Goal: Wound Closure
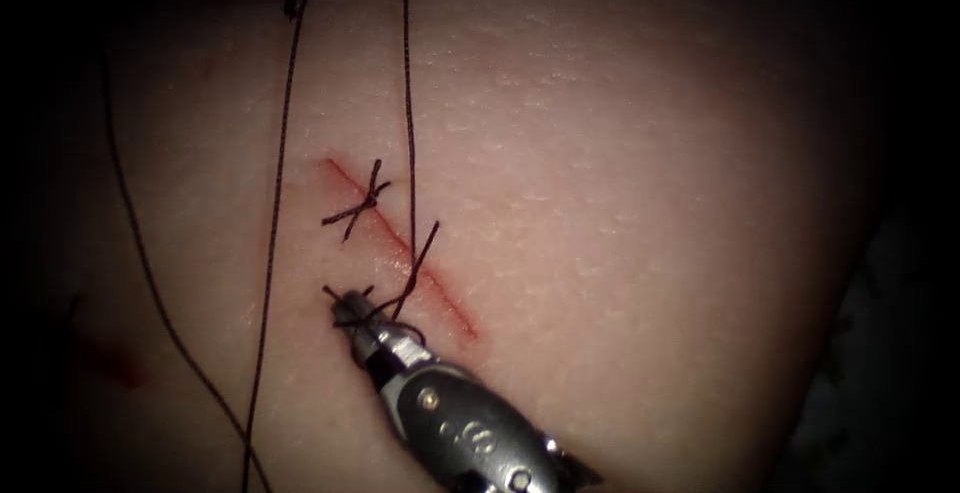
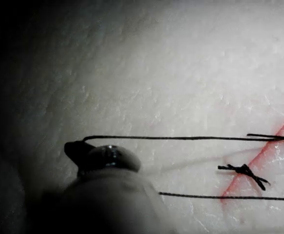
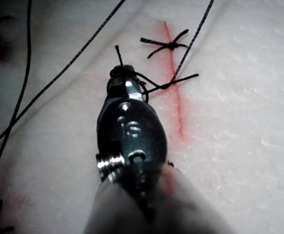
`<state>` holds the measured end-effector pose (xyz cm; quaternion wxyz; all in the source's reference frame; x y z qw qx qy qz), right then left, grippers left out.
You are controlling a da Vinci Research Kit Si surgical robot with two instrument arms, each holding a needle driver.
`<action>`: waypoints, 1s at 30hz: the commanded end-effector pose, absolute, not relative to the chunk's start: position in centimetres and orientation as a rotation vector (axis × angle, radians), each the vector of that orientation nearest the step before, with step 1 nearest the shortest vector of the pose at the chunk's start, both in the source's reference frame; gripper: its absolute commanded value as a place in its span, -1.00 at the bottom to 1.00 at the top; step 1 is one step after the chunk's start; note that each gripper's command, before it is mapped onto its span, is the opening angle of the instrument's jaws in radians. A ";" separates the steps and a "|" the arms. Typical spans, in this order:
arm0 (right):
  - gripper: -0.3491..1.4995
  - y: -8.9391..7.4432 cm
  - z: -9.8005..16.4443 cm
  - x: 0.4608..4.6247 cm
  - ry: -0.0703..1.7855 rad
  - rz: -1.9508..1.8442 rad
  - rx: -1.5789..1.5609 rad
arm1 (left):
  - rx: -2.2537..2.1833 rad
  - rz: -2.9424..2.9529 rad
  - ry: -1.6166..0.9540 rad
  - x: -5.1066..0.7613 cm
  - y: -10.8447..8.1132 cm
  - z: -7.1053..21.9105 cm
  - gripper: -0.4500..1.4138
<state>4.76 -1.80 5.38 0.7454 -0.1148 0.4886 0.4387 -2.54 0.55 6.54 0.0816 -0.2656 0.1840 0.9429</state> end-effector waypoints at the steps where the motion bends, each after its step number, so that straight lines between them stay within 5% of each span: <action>1: -1.00 -1.9 5.4 4.91 1.071 0.962 -0.248 | -0.793 2.817 0.551 -2.59 0.5 6.6 -1.00; 30: -1.00 -2.5 5.4 5.16 1.064 0.941 -0.216 | -0.839 2.437 0.660 -2.63 1.4 6.6 -1.00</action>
